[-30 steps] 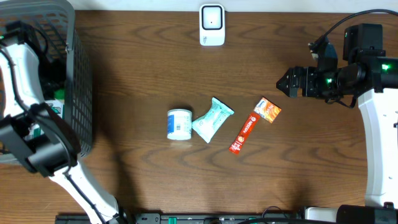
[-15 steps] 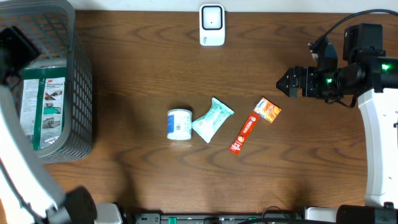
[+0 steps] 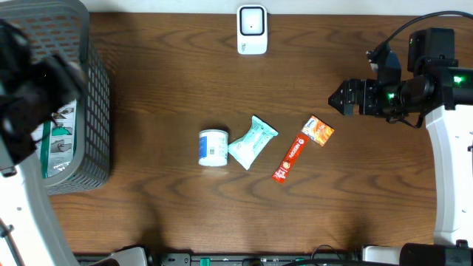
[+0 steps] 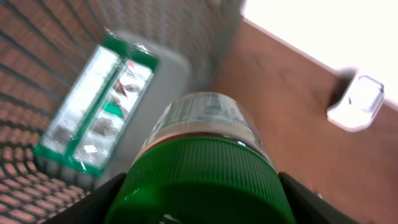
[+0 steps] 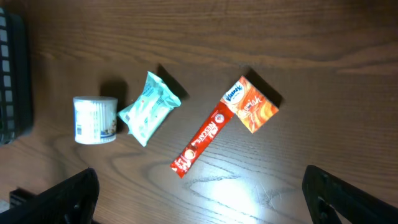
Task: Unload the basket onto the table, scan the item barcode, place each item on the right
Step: 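Carry the green-capped bottle to the scanner and turn it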
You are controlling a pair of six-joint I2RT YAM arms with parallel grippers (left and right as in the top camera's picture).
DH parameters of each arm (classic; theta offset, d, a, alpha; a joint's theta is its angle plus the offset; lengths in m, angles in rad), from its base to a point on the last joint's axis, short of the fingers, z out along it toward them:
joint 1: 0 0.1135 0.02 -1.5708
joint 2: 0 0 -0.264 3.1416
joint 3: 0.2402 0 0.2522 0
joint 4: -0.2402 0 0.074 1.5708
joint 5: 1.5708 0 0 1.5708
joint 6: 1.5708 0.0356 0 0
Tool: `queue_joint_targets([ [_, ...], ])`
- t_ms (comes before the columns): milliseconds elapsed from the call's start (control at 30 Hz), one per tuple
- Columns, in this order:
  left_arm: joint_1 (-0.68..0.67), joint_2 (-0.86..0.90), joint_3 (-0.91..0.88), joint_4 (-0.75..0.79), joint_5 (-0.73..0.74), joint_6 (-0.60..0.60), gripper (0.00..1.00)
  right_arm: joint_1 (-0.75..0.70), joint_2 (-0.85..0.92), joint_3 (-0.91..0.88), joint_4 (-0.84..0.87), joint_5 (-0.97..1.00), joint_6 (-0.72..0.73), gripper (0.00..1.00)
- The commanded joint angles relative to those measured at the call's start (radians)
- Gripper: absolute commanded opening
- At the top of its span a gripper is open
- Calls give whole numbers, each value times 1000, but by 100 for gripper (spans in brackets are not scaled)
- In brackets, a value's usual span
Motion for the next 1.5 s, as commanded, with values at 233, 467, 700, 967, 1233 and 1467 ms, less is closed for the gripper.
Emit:
queue_joint_targets([
  [233,-217,77,-117,-56,-3,-8,65,2,-1,18,-1,-5,6,99],
  [467,-310,108,-285,-2,-3,-9,65,2,-1,18,-1,-5,6,99],
  [700,-391,108,-474,111,-6,-10,65,2,-1,18,-1,-4,6,99],
  [967,-472,109,-675,200,-6,-55,65,2,-1,18,0,-5,6,99],
  [1233,-665,108,-697,225,-47,-105,65,2,-1,18,0,-5,6,99],
  [1467,-875,112,-697,323,-47,-133,65,2,-1,18,0,-5,6,99],
])
